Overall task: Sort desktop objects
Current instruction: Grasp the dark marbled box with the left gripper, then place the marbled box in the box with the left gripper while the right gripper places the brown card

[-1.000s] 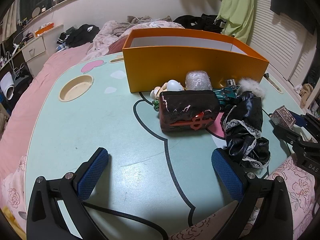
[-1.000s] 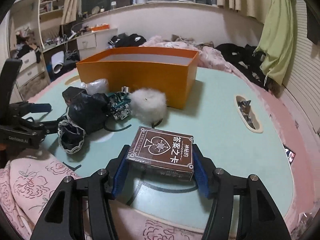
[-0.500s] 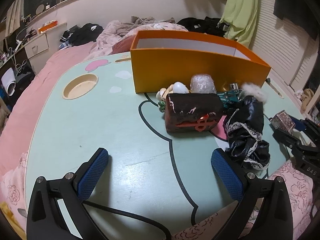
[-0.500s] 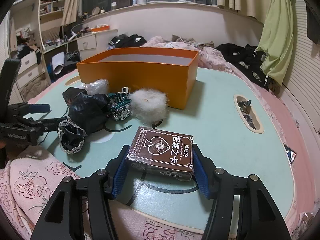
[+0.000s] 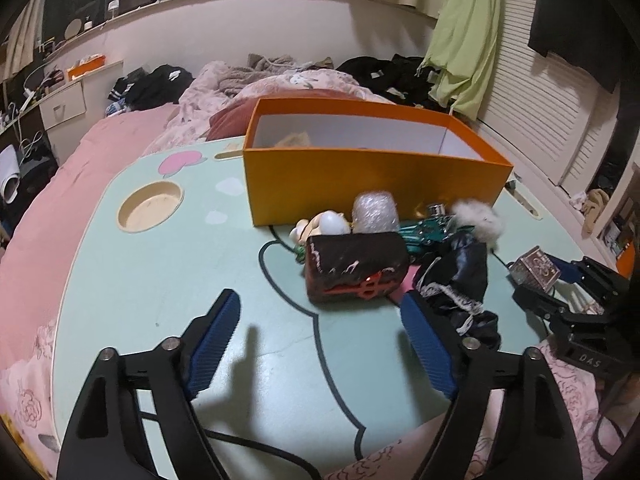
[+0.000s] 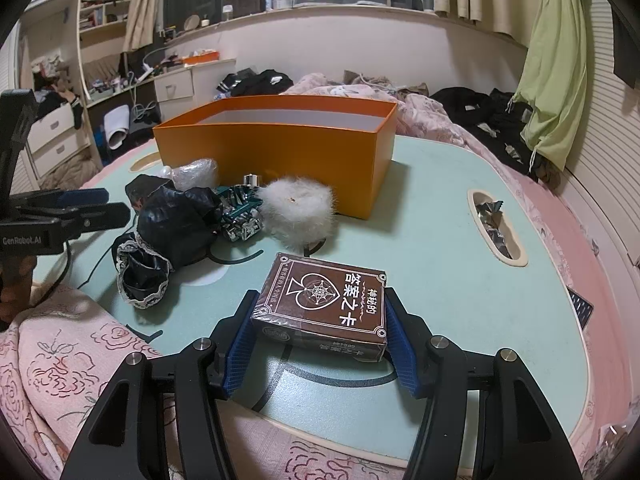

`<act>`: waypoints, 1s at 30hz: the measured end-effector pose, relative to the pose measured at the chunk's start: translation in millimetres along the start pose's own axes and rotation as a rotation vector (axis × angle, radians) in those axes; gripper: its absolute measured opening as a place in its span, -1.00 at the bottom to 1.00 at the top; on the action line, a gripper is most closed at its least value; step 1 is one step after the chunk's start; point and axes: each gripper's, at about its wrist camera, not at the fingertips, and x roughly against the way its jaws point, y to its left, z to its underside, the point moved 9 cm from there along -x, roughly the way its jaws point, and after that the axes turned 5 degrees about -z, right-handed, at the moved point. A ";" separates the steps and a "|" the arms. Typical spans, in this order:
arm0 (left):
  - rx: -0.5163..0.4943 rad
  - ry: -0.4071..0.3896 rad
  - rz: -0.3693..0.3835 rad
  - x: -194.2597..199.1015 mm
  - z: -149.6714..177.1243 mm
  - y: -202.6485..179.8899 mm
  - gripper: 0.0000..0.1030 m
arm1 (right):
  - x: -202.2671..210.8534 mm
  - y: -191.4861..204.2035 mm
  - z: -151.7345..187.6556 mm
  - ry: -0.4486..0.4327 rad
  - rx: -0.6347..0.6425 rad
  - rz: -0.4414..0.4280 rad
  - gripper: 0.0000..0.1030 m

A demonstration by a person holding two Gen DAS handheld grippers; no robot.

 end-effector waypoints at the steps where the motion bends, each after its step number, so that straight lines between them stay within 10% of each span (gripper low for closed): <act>1: 0.000 -0.001 0.003 0.0 -0.6 -0.5 0.54 | 1.0 0.0 0.1 0.000 0.000 0.000 0.14; 25: 0.046 0.027 0.082 -24.9 -25.4 -14.1 0.52 | 0.0 -0.9 0.2 0.000 -0.001 -0.001 0.14; 30: 0.033 0.061 0.128 -32.4 -18.0 -22.1 0.23 | -1.0 -1.4 -0.1 -0.003 -0.002 -0.003 0.14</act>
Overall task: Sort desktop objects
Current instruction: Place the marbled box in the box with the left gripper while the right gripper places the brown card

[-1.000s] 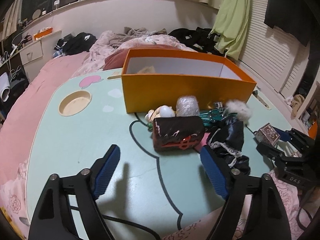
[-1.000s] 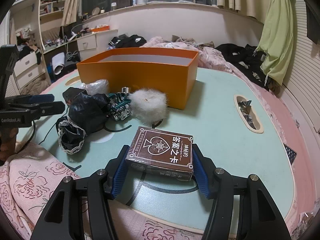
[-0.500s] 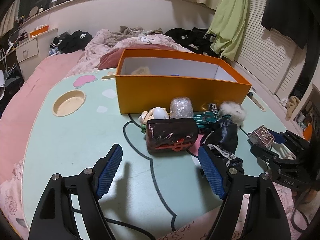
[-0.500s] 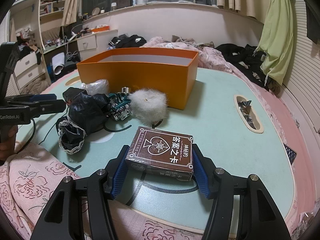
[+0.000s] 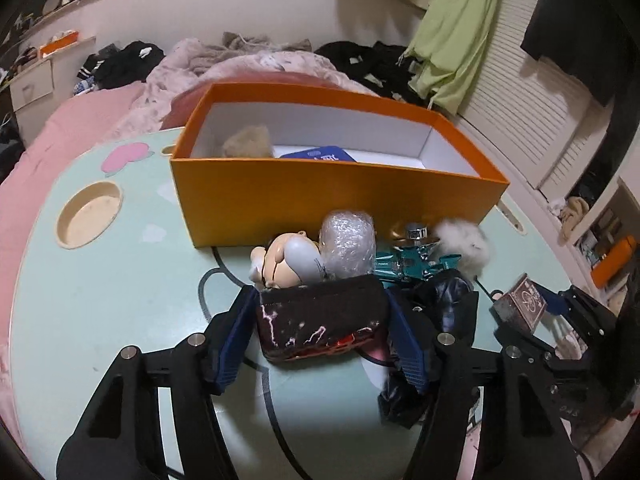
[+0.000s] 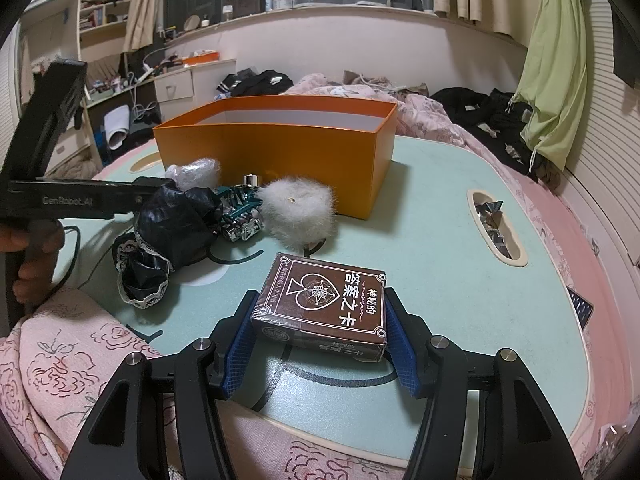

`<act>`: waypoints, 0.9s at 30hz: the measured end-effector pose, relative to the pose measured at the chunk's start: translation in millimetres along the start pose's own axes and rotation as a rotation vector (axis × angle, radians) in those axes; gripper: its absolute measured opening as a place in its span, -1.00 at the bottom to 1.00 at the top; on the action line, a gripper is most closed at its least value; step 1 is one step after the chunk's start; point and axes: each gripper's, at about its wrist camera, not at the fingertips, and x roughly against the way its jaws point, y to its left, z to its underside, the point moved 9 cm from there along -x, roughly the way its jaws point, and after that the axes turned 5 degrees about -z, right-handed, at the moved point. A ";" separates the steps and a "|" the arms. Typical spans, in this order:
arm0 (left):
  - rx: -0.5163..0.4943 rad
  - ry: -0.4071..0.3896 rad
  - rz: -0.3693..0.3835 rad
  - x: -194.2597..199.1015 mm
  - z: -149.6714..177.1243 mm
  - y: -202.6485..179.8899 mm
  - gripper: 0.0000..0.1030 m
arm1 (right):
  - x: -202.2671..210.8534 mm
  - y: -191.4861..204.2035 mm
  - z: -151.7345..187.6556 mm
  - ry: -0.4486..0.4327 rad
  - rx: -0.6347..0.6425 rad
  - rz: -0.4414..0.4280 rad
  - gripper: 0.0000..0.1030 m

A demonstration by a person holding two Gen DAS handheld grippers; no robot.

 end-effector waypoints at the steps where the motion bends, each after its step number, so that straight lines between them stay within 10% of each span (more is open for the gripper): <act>1: 0.004 -0.016 0.001 3.6 -0.1 -0.1 0.23 | -0.5 -0.1 -0.6 -0.001 -0.001 0.002 0.14; 8: 0.049 -0.108 0.005 37.7 -7.0 9.3 0.22 | 20.9 -1.3 -19.8 -0.074 -0.044 -0.016 0.12; 17: -0.032 -0.223 -0.025 50.7 -81.4 -5.2 0.23 | 17.7 14.1 -146.3 -0.251 -0.039 -0.092 0.13; 27: -0.011 -0.107 -0.172 -28.8 -97.2 21.9 0.60 | -70.2 3.8 -137.1 -0.105 -0.020 0.004 0.72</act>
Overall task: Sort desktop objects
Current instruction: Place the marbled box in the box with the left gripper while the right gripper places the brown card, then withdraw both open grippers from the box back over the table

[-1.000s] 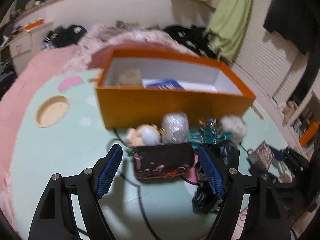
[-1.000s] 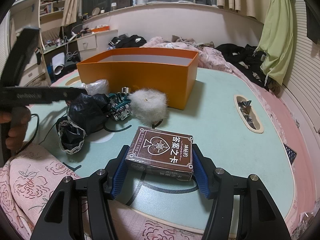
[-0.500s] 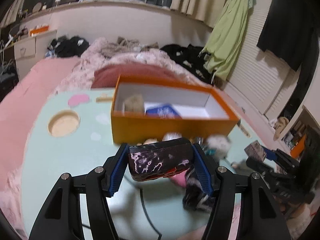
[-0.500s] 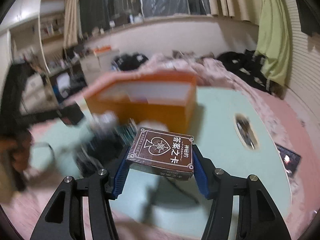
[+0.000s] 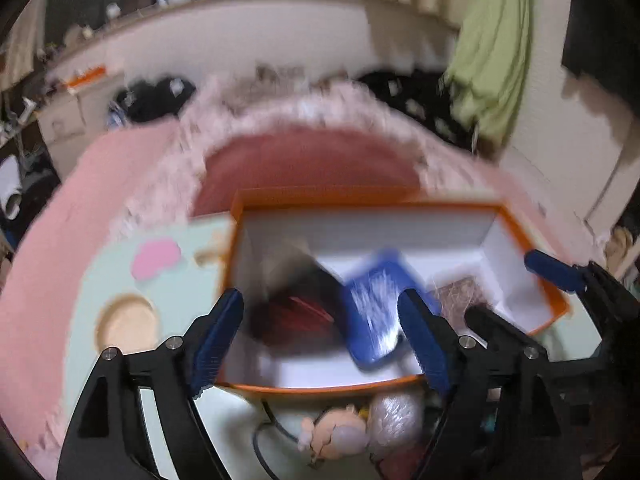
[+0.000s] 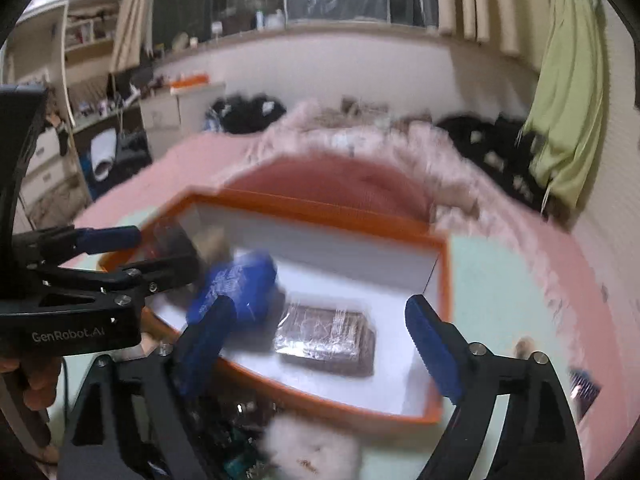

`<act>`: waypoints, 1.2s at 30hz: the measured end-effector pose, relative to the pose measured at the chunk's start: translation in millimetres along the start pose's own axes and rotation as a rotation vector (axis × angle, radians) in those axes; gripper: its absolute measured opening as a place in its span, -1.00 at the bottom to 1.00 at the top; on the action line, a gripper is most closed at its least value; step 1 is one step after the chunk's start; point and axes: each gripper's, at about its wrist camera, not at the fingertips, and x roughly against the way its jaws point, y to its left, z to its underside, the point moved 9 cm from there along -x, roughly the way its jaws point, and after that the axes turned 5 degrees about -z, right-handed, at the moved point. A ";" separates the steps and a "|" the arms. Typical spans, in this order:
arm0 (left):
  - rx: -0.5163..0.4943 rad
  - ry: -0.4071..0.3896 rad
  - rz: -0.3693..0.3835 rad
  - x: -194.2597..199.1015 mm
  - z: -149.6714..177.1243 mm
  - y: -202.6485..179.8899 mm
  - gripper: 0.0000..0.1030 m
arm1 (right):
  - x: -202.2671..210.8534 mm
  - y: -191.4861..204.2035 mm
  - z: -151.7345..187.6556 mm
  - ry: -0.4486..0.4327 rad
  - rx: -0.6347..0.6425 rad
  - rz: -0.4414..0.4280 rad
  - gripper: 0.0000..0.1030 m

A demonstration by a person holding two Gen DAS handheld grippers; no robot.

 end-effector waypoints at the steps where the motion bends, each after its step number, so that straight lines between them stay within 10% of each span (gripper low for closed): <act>1: -0.001 -0.038 -0.001 3.1 0.1 0.3 0.64 | 0.2 -0.8 1.4 -0.001 0.008 0.003 0.73; 21: -0.002 -0.134 0.096 82.7 14.3 -3.3 0.68 | 65.3 -10.5 22.1 -0.058 -0.070 -0.031 0.78; 33: -0.041 0.119 -0.005 56.4 132.9 10.6 0.70 | 77.1 -27.1 126.3 0.156 -0.082 0.084 0.84; 36: -0.090 0.142 0.002 49.4 137.7 1.7 1.00 | 69.0 -18.7 128.0 0.186 -0.034 0.081 1.00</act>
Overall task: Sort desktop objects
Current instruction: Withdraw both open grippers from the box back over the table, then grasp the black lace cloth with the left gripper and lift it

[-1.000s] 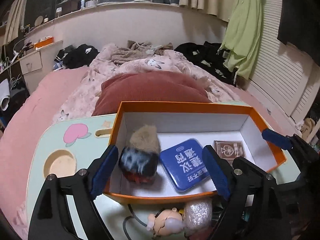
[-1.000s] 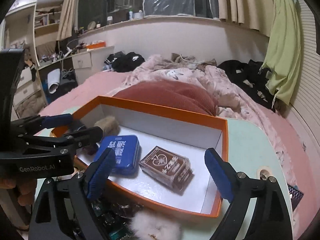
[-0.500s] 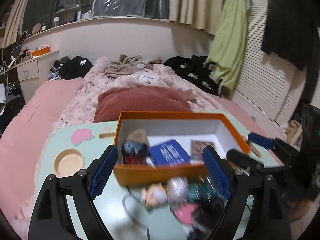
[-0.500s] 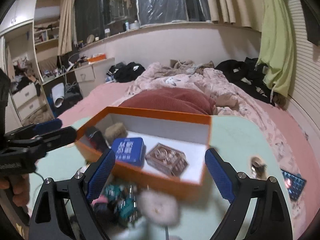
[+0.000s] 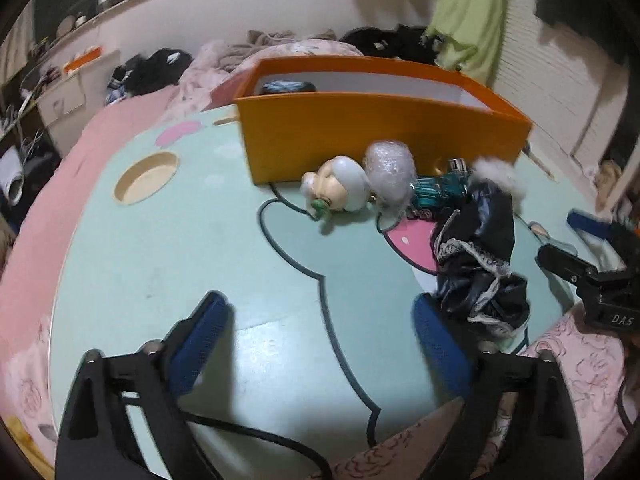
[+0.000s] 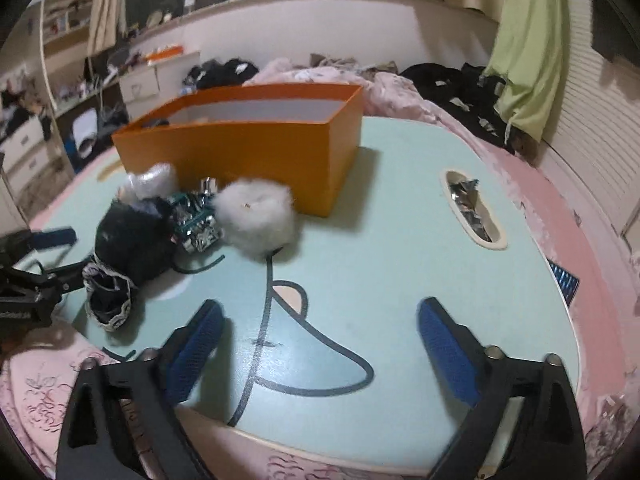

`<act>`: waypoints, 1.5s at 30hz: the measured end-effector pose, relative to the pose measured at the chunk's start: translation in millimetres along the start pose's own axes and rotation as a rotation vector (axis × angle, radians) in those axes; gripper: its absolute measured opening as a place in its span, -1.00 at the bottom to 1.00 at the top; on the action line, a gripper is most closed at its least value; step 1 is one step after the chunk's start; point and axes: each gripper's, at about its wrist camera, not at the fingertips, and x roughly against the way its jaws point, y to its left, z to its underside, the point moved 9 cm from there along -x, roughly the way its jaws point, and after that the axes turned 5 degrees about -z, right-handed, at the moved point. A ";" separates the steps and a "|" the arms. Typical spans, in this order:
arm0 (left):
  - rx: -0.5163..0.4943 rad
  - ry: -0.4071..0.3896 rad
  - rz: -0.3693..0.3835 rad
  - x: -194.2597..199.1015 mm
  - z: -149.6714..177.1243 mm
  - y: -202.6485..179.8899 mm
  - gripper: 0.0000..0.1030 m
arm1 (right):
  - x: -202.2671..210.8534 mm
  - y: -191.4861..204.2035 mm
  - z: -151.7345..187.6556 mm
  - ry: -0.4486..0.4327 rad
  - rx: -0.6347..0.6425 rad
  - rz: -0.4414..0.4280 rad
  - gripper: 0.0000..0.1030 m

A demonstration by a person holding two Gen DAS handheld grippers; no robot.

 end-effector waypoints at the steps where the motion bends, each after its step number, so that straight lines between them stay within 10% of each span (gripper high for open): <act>1: -0.013 -0.003 0.008 -0.6 0.4 -3.2 0.99 | -1.1 1.5 -0.5 0.000 0.006 -0.004 1.00; 17: 0.048 -0.103 0.029 22.8 -10.1 3.1 0.99 | -1.0 1.7 0.8 -0.008 0.002 -0.011 1.00; 24: -0.033 -0.152 0.182 45.5 -42.1 -50.8 0.99 | -0.9 1.7 1.1 -0.008 0.002 -0.011 1.00; 32: -0.157 0.013 0.216 -1.0 -35.1 -84.2 -0.18 | -1.1 1.9 1.8 -0.008 0.002 -0.010 1.00; 41: 0.011 -0.046 0.096 14.8 -26.5 -31.0 -0.30 | -0.3 2.0 0.0 -0.009 0.001 -0.010 1.00; 45: 0.167 -0.032 0.153 8.7 -20.0 -2.9 -0.26 | 1.2 1.9 -2.5 -0.011 -0.003 -0.006 1.00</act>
